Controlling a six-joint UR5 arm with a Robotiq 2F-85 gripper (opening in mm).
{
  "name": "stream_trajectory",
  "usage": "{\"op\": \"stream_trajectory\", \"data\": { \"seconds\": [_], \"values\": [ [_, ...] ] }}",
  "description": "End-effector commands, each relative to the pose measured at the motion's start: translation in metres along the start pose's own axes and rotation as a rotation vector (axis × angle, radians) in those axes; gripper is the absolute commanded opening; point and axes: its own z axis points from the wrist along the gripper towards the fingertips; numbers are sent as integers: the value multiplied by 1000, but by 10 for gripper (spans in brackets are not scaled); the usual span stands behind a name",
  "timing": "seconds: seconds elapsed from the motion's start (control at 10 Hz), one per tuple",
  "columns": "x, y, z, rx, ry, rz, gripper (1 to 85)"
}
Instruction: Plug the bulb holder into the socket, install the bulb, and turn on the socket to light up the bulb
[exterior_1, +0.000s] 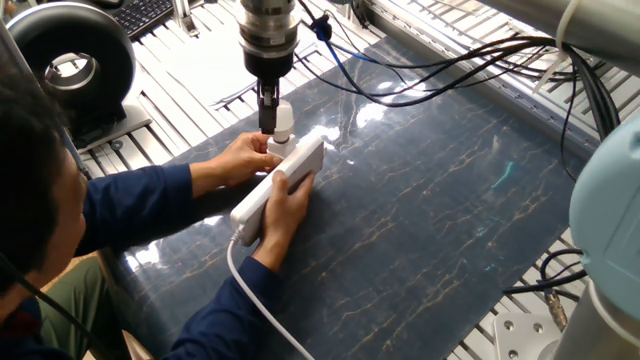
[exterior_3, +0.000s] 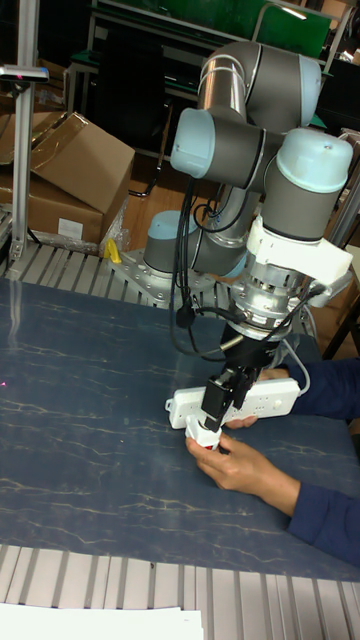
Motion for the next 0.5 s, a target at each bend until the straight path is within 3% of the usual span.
{"op": "stream_trajectory", "data": {
  "seconds": [0.0,0.4],
  "values": [
    [-3,9,4,-28,-38,-87,670],
    [11,8,8,-37,-24,-172,657]
  ]
}}
